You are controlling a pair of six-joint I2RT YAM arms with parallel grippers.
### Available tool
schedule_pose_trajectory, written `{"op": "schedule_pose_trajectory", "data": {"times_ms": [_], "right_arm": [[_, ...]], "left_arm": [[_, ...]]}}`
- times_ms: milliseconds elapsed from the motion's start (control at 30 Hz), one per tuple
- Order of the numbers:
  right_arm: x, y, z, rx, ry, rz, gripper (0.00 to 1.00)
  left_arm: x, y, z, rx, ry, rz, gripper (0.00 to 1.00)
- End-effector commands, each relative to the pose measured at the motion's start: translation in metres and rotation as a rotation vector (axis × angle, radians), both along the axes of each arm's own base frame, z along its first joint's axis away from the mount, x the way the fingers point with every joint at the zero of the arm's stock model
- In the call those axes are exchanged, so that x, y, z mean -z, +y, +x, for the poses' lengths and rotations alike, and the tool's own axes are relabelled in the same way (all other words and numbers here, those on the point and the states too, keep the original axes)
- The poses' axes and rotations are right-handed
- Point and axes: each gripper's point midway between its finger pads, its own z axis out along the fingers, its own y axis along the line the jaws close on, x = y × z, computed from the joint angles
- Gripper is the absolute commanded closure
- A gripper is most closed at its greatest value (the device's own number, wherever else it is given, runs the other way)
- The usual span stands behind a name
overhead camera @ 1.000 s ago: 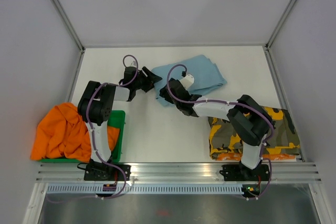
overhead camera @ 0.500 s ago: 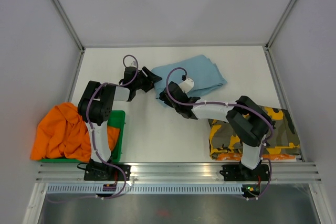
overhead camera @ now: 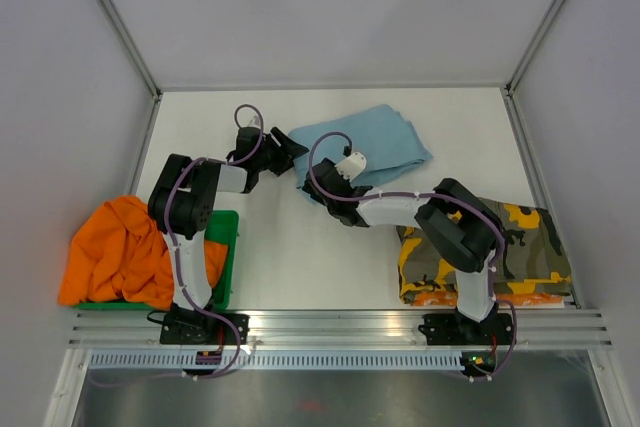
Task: Fold and stack the trousers
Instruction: Fold the trousers
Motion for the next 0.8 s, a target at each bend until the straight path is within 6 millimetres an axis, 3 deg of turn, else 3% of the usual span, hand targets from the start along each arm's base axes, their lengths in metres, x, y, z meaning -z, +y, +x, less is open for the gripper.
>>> {"op": "schedule_pose_trajectory", "data": {"times_ms": [0,100,133,200,233,300,567,767], "right_arm": [[-0.011,-0.003,0.018,0.086,-0.065,0.001,0.48],[-0.016,-0.007,0.024,0.112,-0.093,-0.014,0.58],[-0.019,-0.006,0.025,0.113,-0.100,-0.015,0.70],[-0.021,-0.005,0.027,0.111,-0.111,-0.028,0.85],[-0.022,-0.005,0.028,0.110,-0.114,-0.033,0.99],[-0.024,-0.008,0.029,0.107,-0.123,-0.049,1.00],[-0.041,-0.011,0.020,0.045,-0.147,-0.069,1.00],[-0.038,-0.024,-0.008,-0.025,-0.107,-0.059,1.00]], "left_arm": [[-0.007,-0.001,0.010,0.017,-0.064,0.022,0.34],[-0.006,0.000,0.010,0.018,-0.065,0.027,0.34],[-0.005,0.000,0.010,0.018,-0.065,0.027,0.34],[-0.005,-0.001,0.010,0.020,-0.067,0.025,0.38],[-0.006,-0.001,0.011,0.021,-0.071,0.022,0.41],[-0.008,-0.003,0.013,0.031,-0.086,0.015,0.61],[-0.016,-0.009,0.024,0.068,-0.121,0.023,0.98],[-0.019,0.000,0.038,0.030,-0.116,0.066,0.98]]}}
